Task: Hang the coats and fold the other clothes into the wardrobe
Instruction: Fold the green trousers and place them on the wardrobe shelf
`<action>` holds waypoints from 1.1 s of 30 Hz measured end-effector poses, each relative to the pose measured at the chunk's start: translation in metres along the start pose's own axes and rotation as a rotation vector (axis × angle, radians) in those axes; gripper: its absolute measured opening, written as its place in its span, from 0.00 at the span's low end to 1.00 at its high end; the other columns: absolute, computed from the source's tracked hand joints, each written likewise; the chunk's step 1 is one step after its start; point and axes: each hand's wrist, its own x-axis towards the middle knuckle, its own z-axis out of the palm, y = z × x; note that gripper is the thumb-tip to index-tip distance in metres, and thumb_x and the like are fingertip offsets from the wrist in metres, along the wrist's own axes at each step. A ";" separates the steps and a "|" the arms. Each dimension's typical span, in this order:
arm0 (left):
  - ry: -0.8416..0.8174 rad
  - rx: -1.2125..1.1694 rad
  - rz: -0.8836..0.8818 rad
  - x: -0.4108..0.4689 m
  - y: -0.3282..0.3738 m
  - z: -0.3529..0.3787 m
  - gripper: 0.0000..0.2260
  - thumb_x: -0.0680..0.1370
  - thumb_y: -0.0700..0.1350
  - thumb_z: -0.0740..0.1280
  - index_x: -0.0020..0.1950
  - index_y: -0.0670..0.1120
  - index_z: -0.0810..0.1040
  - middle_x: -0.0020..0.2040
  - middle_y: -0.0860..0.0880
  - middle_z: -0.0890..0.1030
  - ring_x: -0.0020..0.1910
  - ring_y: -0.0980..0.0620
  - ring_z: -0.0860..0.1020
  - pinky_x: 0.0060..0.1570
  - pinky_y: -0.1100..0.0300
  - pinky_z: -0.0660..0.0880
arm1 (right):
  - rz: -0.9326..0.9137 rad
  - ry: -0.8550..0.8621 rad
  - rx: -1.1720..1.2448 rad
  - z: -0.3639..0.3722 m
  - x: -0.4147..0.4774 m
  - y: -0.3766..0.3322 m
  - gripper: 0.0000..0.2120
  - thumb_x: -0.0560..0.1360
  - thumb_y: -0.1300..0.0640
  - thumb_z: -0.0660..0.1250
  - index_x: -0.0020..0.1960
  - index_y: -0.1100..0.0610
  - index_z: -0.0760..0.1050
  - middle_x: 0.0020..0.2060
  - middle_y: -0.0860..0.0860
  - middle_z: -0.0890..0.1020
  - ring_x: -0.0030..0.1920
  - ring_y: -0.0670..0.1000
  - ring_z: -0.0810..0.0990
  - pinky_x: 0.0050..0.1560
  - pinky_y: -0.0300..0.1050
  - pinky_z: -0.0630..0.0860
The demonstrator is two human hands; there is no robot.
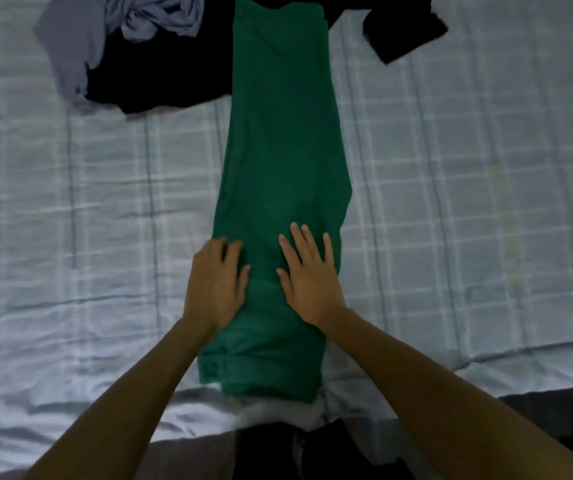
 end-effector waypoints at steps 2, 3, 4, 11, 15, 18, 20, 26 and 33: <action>-0.131 0.063 0.173 -0.056 -0.003 0.001 0.21 0.76 0.52 0.63 0.63 0.39 0.70 0.58 0.38 0.73 0.55 0.39 0.73 0.53 0.48 0.72 | -0.076 0.047 0.065 0.003 -0.029 -0.008 0.27 0.78 0.46 0.53 0.73 0.58 0.62 0.73 0.59 0.62 0.74 0.58 0.57 0.73 0.62 0.48; -0.214 0.105 0.212 -0.083 -0.005 0.003 0.26 0.75 0.57 0.62 0.66 0.41 0.68 0.62 0.37 0.72 0.60 0.38 0.72 0.57 0.47 0.71 | -0.106 0.055 0.089 0.008 -0.047 -0.012 0.28 0.78 0.45 0.55 0.73 0.58 0.62 0.73 0.59 0.63 0.74 0.58 0.58 0.73 0.61 0.49; -0.299 0.161 0.237 -0.105 -0.008 0.005 0.30 0.74 0.61 0.61 0.69 0.43 0.66 0.66 0.37 0.70 0.64 0.38 0.69 0.61 0.45 0.70 | -0.145 0.043 0.101 0.015 -0.066 -0.016 0.29 0.76 0.43 0.57 0.73 0.58 0.62 0.72 0.59 0.63 0.74 0.59 0.58 0.72 0.60 0.50; -0.514 0.354 0.162 -0.126 -0.004 0.034 0.47 0.63 0.71 0.59 0.75 0.47 0.56 0.74 0.35 0.60 0.72 0.34 0.61 0.64 0.35 0.65 | -0.181 -0.146 0.001 0.056 -0.135 -0.019 0.46 0.62 0.34 0.68 0.74 0.53 0.61 0.74 0.59 0.60 0.74 0.61 0.56 0.71 0.66 0.52; -0.506 0.386 0.177 -0.131 -0.002 0.035 0.48 0.64 0.74 0.55 0.76 0.45 0.55 0.73 0.33 0.59 0.71 0.33 0.61 0.64 0.35 0.63 | -0.212 -0.262 -0.140 0.046 -0.129 -0.026 0.49 0.67 0.38 0.68 0.77 0.56 0.47 0.76 0.62 0.48 0.75 0.64 0.47 0.71 0.67 0.45; -0.523 0.427 0.160 -0.131 0.000 0.032 0.50 0.64 0.75 0.58 0.76 0.46 0.53 0.74 0.33 0.59 0.72 0.33 0.60 0.65 0.36 0.63 | -0.237 -0.236 -0.154 0.030 -0.122 -0.022 0.38 0.67 0.47 0.73 0.72 0.58 0.64 0.71 0.63 0.66 0.70 0.64 0.65 0.67 0.62 0.64; -0.503 0.401 0.126 -0.129 0.007 0.030 0.46 0.64 0.70 0.65 0.74 0.45 0.59 0.71 0.33 0.64 0.69 0.33 0.65 0.63 0.37 0.67 | -0.231 -0.165 -0.034 0.019 -0.117 -0.019 0.26 0.67 0.51 0.72 0.62 0.58 0.75 0.62 0.59 0.77 0.63 0.61 0.74 0.58 0.54 0.73; -0.444 0.044 0.103 -0.102 0.027 -0.006 0.13 0.67 0.45 0.66 0.50 0.46 0.78 0.42 0.45 0.79 0.39 0.41 0.78 0.36 0.58 0.70 | -0.068 -0.254 0.286 -0.032 -0.098 -0.010 0.08 0.69 0.50 0.66 0.39 0.54 0.77 0.35 0.51 0.81 0.38 0.53 0.79 0.34 0.42 0.69; -0.456 -0.020 0.013 -0.012 0.048 -0.083 0.16 0.67 0.53 0.63 0.48 0.46 0.80 0.43 0.45 0.81 0.42 0.45 0.78 0.42 0.56 0.75 | 0.257 -0.035 0.580 -0.101 -0.063 0.024 0.11 0.73 0.51 0.67 0.54 0.49 0.79 0.50 0.48 0.82 0.49 0.49 0.79 0.49 0.38 0.72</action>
